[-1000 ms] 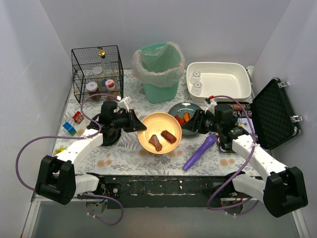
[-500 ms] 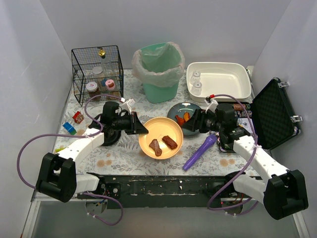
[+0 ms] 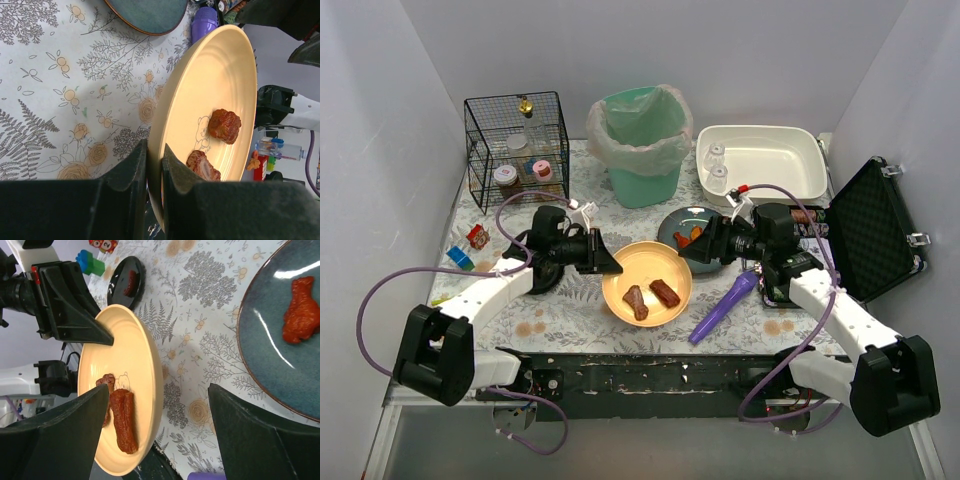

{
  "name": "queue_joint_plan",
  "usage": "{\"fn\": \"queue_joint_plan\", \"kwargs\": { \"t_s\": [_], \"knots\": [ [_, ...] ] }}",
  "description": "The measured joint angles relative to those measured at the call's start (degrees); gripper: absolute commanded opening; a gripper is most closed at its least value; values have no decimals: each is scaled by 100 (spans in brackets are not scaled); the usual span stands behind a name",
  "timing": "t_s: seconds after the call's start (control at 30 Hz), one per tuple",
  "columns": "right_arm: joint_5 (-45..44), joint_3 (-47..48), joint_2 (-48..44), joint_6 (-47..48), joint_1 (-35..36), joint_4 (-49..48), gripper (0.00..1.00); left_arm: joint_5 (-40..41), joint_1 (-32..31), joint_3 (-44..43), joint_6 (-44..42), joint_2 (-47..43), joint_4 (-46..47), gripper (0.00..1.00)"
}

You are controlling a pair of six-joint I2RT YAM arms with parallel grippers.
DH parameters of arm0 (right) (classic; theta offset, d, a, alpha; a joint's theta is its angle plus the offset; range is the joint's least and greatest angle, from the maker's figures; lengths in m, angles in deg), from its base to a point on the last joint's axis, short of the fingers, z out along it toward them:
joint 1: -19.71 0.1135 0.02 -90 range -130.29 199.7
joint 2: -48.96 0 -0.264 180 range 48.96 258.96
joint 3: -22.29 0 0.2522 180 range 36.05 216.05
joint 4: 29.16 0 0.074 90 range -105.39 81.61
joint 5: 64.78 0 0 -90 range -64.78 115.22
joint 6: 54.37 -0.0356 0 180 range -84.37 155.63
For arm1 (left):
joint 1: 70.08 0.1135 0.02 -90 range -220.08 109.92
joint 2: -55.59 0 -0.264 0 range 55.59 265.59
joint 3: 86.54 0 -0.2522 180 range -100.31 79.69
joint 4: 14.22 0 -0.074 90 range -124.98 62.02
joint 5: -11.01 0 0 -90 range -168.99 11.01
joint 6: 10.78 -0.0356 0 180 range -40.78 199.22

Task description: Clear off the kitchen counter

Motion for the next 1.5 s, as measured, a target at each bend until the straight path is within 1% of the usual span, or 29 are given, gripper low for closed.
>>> {"fn": "queue_joint_plan", "kwargs": {
  "t_s": [0.17,0.33,0.4,0.5,0.67,0.83,1.03,1.07,1.1,1.13,1.17,1.2,1.27,1.37,1.47,1.5],
  "knots": [
    [501,-39,258,-68,0,-245,88,0,-170,-59,-39,83,-9,0],
    [807,-42,481,-74,9,-304,82,0,-313,-221,-46,155,7,0],
    [938,-44,568,-63,24,-304,76,-2,-343,-273,-55,157,17,0],
    [1141,-61,629,-94,52,-372,65,-4,-387,-415,-76,260,55,0],
    [1410,-142,752,-212,94,-599,51,-2,-494,-535,-129,428,127,0],
    [1526,-146,964,-315,138,-732,31,-2,-649,-632,-188,527,146,0],
    [1436,-168,999,-363,142,-758,3,-57,-673,-673,-227,522,157,1],
    [1436,-181,999,-369,142,-778,1,-57,-673,-673,-232,522,155,6],
    [1438,-188,1001,-385,144,-802,1,-52,-673,-673,-238,522,153,13],
    [1440,-195,1005,-404,144,-831,1,-44,-673,-673,-247,520,153,25],
    [1440,-199,1010,-437,144,-859,1,-44,-673,-673,-251,520,155,43],
    [1443,-208,1025,-472,144,-894,1,-44,-671,-673,-245,520,166,55],
    [1504,-221,1064,-581,153,-999,1,-11,-673,-673,-273,520,170,71],
    [1554,-219,1080,-726,153,-1071,1,129,-673,-673,-271,520,120,88],
    [1508,-129,1099,-767,138,-922,1,348,-656,-671,-273,496,31,98],
    [1462,-57,1115,-763,122,-813,1,431,-627,-671,-260,466,-22,98]
  ]
}}
